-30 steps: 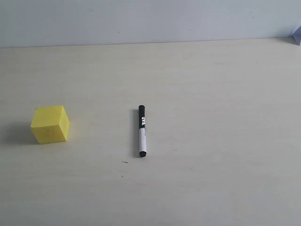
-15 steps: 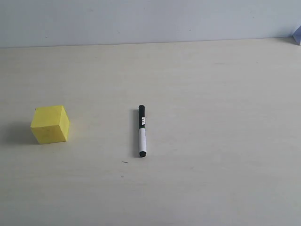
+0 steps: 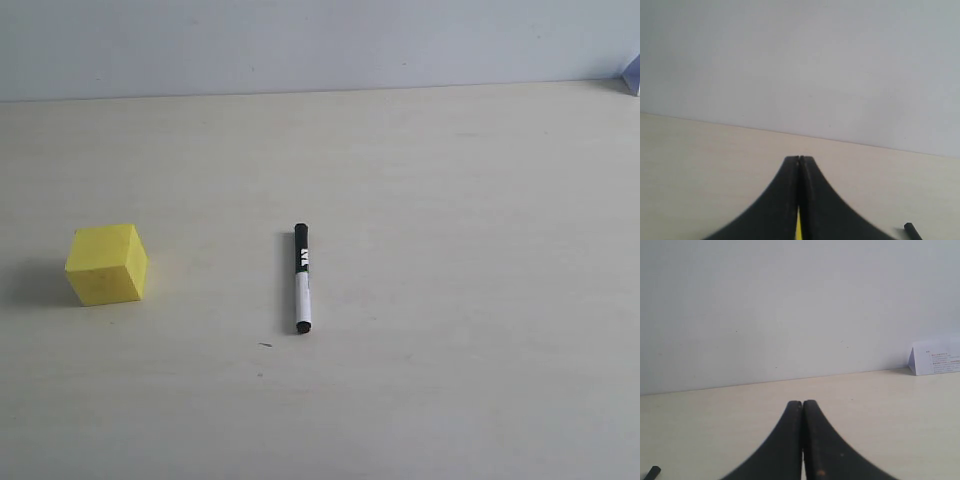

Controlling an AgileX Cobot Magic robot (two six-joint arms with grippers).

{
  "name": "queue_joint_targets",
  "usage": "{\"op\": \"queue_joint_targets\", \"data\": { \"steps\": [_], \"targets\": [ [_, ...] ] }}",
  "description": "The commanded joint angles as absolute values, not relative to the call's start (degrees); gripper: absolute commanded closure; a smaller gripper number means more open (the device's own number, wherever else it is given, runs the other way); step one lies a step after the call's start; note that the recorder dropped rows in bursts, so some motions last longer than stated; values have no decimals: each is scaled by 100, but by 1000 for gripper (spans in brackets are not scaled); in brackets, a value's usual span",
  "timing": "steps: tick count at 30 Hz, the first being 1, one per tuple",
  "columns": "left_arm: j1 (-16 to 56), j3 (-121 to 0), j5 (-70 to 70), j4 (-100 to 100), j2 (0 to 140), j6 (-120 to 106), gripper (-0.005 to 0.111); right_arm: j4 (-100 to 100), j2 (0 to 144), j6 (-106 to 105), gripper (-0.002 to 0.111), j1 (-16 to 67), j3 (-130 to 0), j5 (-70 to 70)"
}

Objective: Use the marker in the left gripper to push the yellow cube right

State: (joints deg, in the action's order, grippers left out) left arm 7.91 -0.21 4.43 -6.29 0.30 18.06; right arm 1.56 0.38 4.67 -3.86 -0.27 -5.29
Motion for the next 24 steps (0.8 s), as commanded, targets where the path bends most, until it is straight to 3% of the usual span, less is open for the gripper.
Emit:
{"op": "queue_joint_targets", "data": {
  "steps": [1,15,24],
  "targets": [
    [778,0,373,-692,0,1673,104,154,0,456,108,-370,0,-501],
    [778,0,-1025,-646,218,3611,104,154,0,456,108,-370,0,-501],
    [778,-1583,-344,-737,2091,3257,104,154,0,456,108,-370,0,-501]
  ]
}}
